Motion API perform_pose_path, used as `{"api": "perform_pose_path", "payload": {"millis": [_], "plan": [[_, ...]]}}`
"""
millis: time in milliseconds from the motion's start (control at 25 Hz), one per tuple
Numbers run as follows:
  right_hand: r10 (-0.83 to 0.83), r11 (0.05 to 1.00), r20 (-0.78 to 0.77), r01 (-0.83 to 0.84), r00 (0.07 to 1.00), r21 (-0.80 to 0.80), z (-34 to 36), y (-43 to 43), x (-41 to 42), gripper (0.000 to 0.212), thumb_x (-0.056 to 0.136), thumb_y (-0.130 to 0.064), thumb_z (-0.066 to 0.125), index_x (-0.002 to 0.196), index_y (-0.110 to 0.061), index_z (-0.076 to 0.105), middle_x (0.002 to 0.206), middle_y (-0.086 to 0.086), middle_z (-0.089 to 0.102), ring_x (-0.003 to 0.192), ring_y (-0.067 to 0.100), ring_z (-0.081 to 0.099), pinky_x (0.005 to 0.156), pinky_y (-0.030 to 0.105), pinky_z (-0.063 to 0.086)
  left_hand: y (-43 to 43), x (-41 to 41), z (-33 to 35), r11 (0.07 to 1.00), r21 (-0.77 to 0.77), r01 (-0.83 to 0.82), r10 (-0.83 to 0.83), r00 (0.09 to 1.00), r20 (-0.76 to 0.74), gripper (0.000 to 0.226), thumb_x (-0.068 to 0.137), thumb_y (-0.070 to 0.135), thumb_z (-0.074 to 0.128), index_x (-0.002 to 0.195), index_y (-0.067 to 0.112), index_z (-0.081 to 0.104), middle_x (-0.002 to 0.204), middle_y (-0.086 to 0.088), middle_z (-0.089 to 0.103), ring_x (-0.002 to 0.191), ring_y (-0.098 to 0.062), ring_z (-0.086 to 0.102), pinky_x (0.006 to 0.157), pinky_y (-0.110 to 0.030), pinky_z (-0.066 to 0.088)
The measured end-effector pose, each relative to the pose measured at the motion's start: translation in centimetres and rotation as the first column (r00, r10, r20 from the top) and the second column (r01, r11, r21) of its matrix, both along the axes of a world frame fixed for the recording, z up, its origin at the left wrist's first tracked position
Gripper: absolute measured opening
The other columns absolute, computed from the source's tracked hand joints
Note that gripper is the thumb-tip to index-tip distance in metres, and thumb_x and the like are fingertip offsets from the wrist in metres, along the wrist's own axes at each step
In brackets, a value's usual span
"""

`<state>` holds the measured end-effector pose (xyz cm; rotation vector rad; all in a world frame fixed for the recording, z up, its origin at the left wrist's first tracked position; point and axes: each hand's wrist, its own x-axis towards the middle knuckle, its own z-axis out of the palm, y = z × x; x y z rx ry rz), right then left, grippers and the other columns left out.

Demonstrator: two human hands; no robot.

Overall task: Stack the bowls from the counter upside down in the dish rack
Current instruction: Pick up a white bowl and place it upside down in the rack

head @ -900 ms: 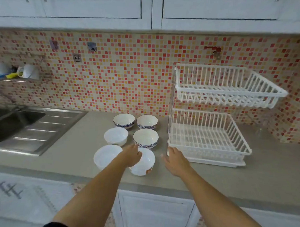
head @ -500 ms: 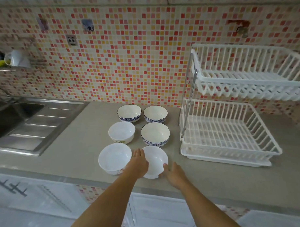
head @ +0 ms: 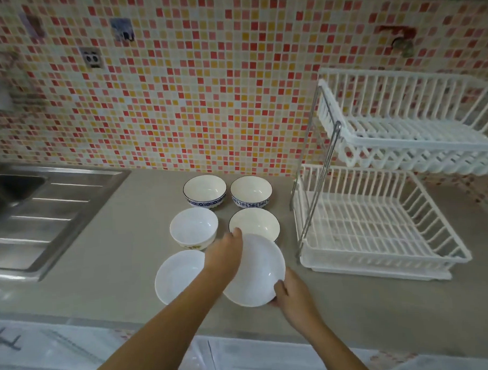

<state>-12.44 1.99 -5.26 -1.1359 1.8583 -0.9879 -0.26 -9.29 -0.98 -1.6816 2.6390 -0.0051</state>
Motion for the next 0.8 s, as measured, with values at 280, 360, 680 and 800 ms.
{"api": "perform_pose_path", "payload": {"millis": [280,360,680,800], "plan": [[-0.188,0.858,-0.375,-0.034,0.908,-0.513,14.7,-5.4,0.8,0.046,0.096,-0.016,0.042,0.141,-0.017,0.033,0.125,0.0,0.048,0.095,0.016,0.057,0.077,0.029,0.051,-4.4,1.9,15.3,0.865,-0.502,-0.005,-0.3,0.797,-0.524,0.03,0.094,0.021,0.049,0.118,0.006,0.058,0.106,-0.014,0.071,0.082,-0.032,0.071,0.067,-0.038,0.057],[-0.241,0.765,-0.342,-0.04,0.908,-0.643,19.9,-6.1,0.1,0.047,0.094,-0.016,0.047,0.139,-0.018,0.032,0.133,0.0,0.044,0.099,0.017,0.059,0.078,0.032,0.053,-4.8,1.9,19.1,0.733,-0.679,-0.048,-0.507,0.627,-0.592,0.039,0.09,0.027,0.049,0.116,0.001,0.063,0.099,-0.016,0.074,0.074,-0.03,0.072,0.058,-0.034,0.058],[-0.5,0.642,-0.557,-0.148,0.663,-0.752,31.0,-5.0,-9.1,0.069,0.093,-0.001,0.046,0.149,-0.019,0.01,0.147,0.007,0.037,0.11,0.021,0.049,0.083,0.029,0.041,-4.2,-6.4,27.8,0.539,-0.841,0.046,-0.821,0.25,-0.513,0.051,0.091,0.029,0.047,0.129,-0.005,0.052,0.112,-0.019,0.069,0.081,-0.02,0.067,0.069,-0.024,0.054],[-0.581,0.687,-0.665,-0.154,0.47,-0.71,31.5,-4.2,-14.0,0.076,0.085,0.01,0.053,0.148,-0.01,0.015,0.143,0.018,0.039,0.078,0.033,0.056,0.054,0.033,0.042,-4.3,-9.6,28.6,0.636,-0.676,0.371,-0.768,0.222,-0.601,0.071,0.078,0.035,0.045,0.144,0.011,0.033,0.138,-0.008,0.052,0.115,-0.016,0.054,0.097,-0.041,0.05]]}}
